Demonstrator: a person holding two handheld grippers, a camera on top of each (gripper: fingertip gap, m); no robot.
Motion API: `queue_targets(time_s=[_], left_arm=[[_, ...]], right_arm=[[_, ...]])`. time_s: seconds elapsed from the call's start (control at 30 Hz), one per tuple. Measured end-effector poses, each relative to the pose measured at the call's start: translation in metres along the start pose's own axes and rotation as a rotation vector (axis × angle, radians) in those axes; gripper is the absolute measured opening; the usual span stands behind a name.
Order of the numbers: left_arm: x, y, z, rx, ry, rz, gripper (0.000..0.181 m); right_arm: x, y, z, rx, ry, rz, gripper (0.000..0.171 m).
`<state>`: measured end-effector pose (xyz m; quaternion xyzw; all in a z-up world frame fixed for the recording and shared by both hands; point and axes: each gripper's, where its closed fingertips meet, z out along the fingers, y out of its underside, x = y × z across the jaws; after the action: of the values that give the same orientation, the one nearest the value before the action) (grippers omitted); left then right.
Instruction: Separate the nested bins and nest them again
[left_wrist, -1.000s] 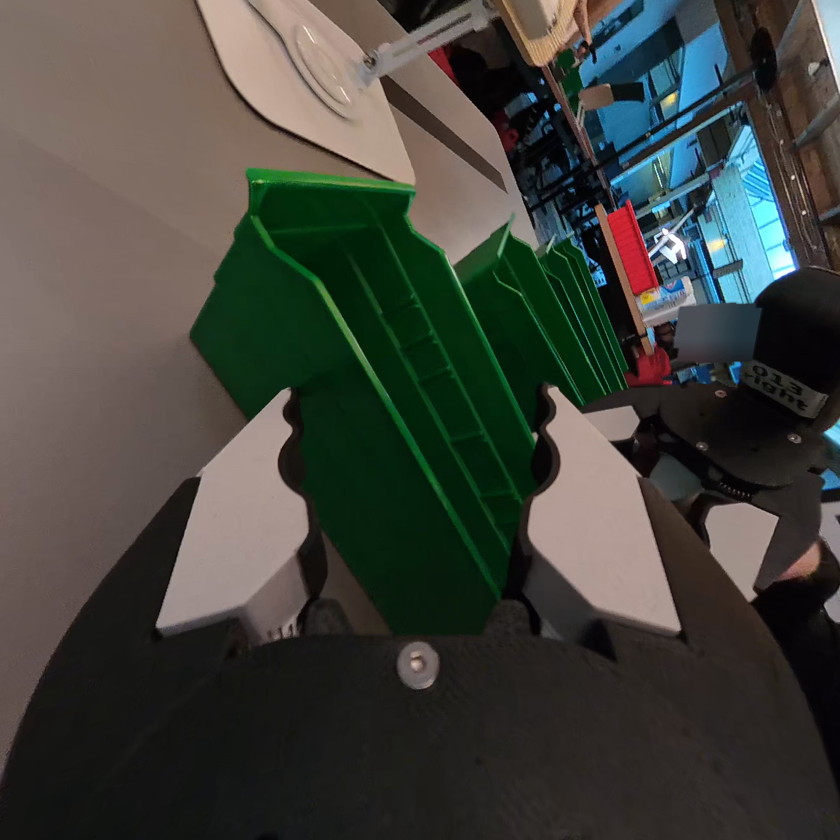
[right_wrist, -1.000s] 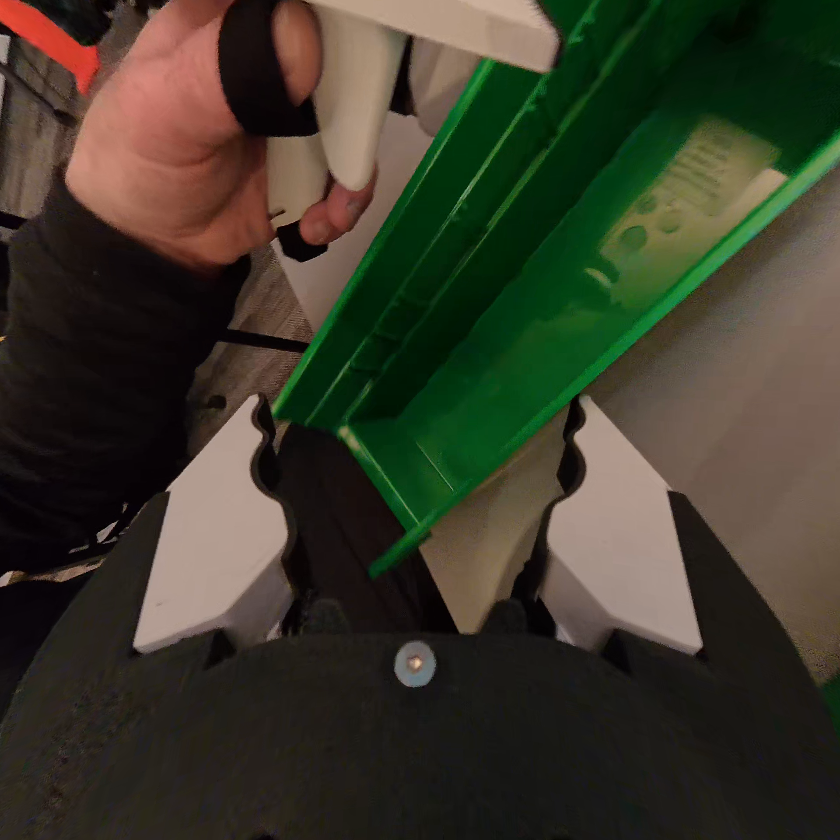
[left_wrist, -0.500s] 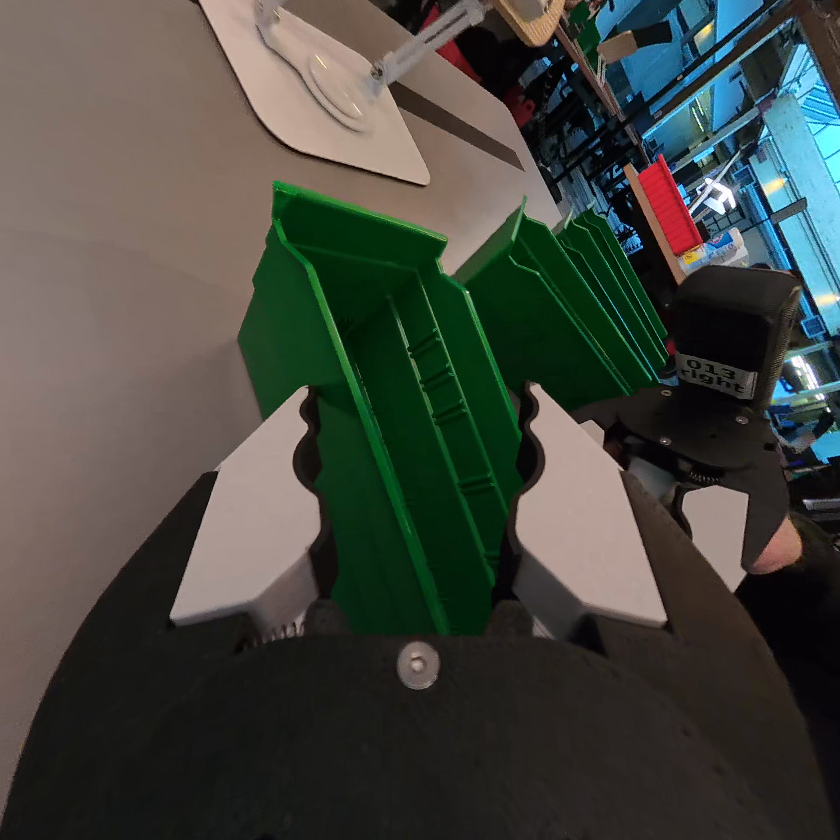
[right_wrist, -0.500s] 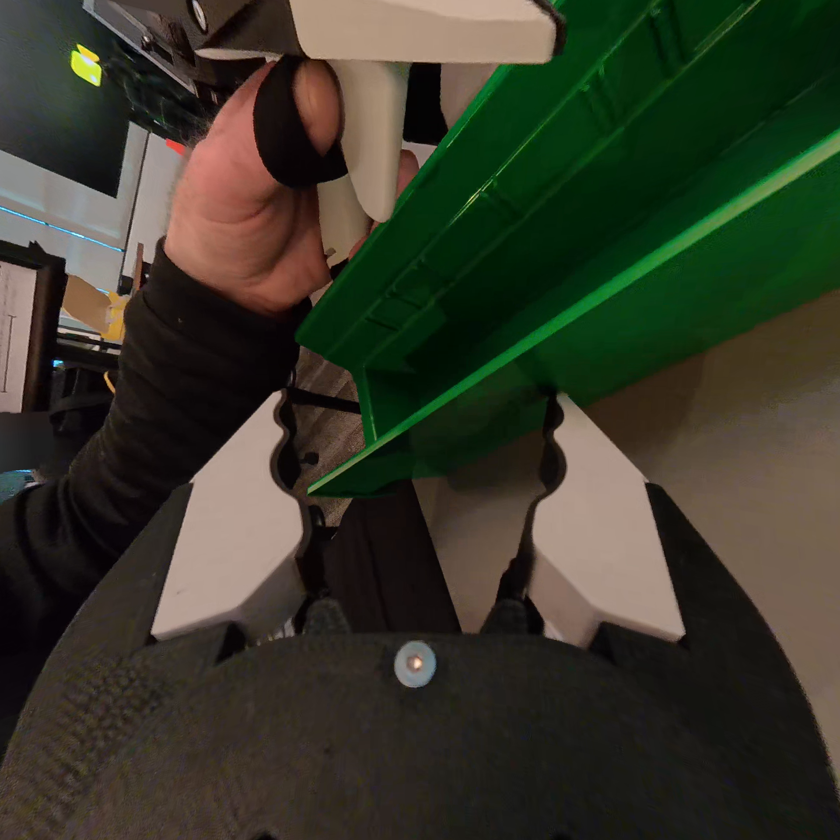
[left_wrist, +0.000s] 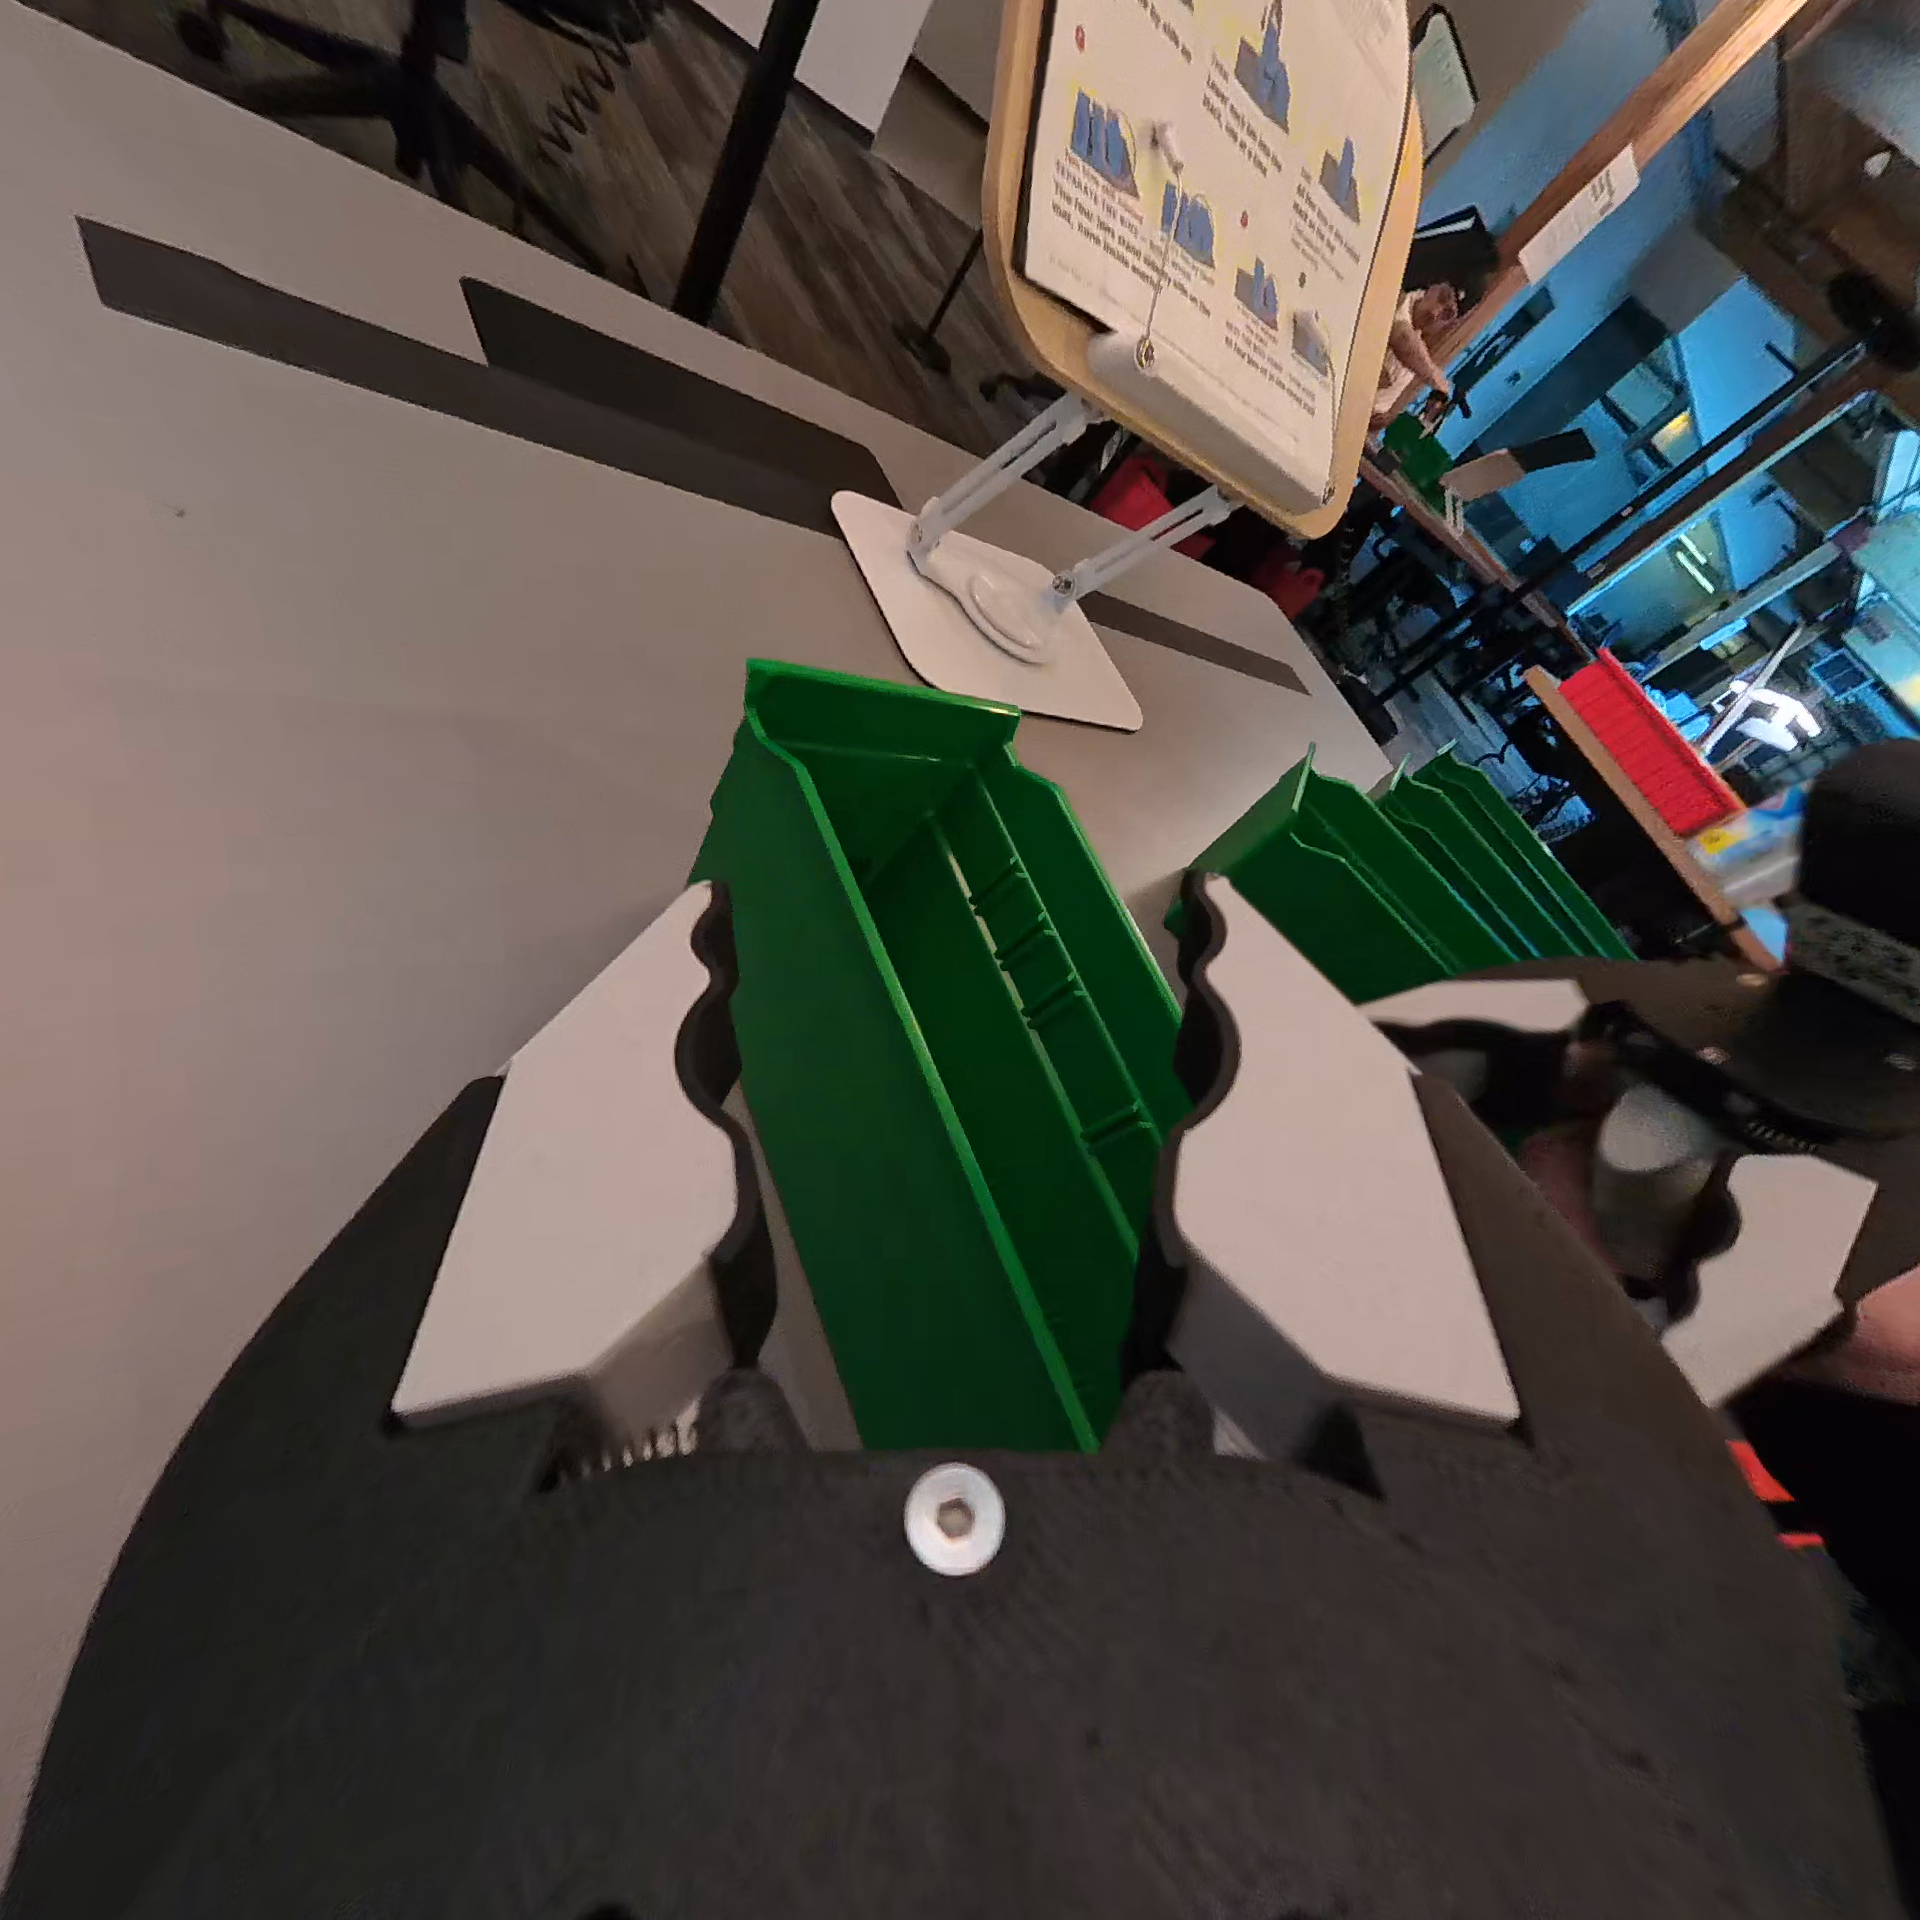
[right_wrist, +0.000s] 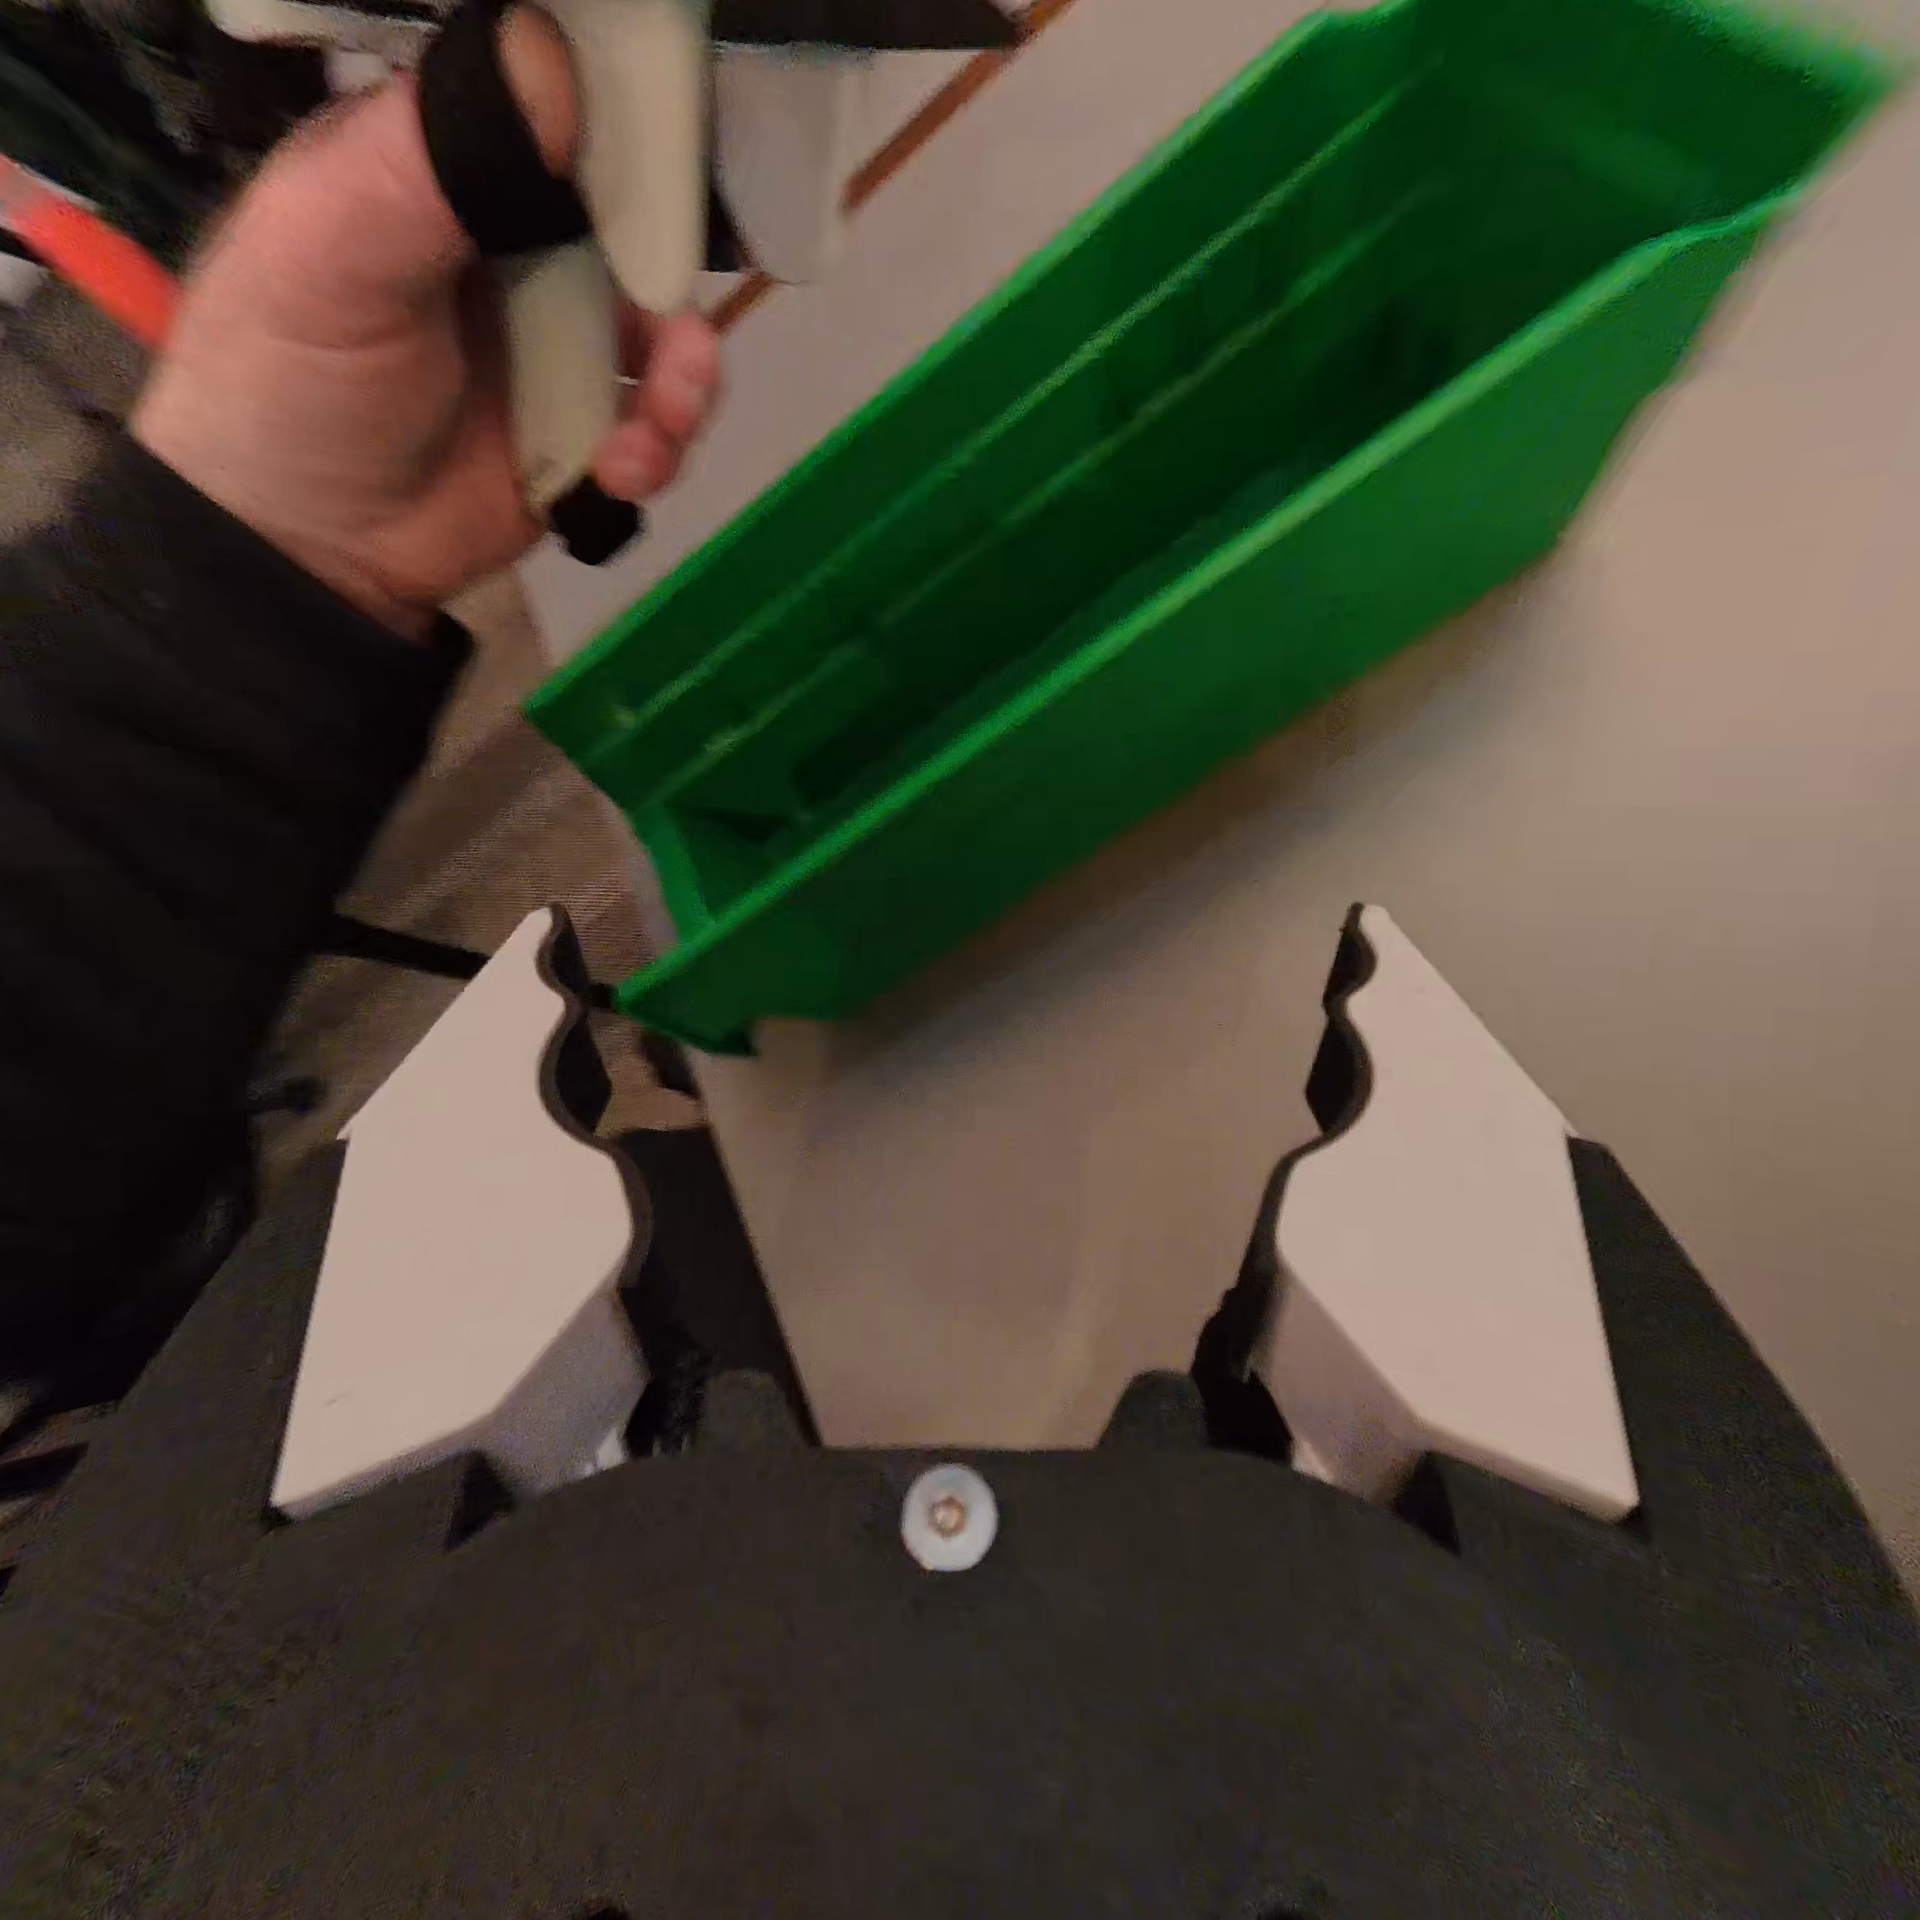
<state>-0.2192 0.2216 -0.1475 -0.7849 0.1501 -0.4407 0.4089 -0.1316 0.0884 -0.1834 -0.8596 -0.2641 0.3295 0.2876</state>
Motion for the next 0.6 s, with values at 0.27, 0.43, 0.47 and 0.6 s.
queue_targets(time_s=[0.27, 0.43, 0.47, 0.6], left_arm=[[0.016, -0.004, 0.004, 0.005, 0.03, 0.002, 0.084], [0.043, -0.015, 0.003, -0.003, 0.031, 0.089, 0.083], [0.051, -0.018, 0.003, -0.006, 0.037, 0.113, 0.083], [0.084, -0.022, 0.005, -0.031, 0.084, 0.17, 0.083]], right_arm=[[0.134, 0.034, -0.165, -0.106, 0.586, -0.017, 0.152], [0.166, 0.106, -0.186, -0.356, 0.545, 0.106, 0.151], [0.166, 0.115, -0.185, -0.39, 0.535, 0.103, 0.152], [0.168, 0.123, -0.188, -0.425, 0.556, 0.129, 0.142]])
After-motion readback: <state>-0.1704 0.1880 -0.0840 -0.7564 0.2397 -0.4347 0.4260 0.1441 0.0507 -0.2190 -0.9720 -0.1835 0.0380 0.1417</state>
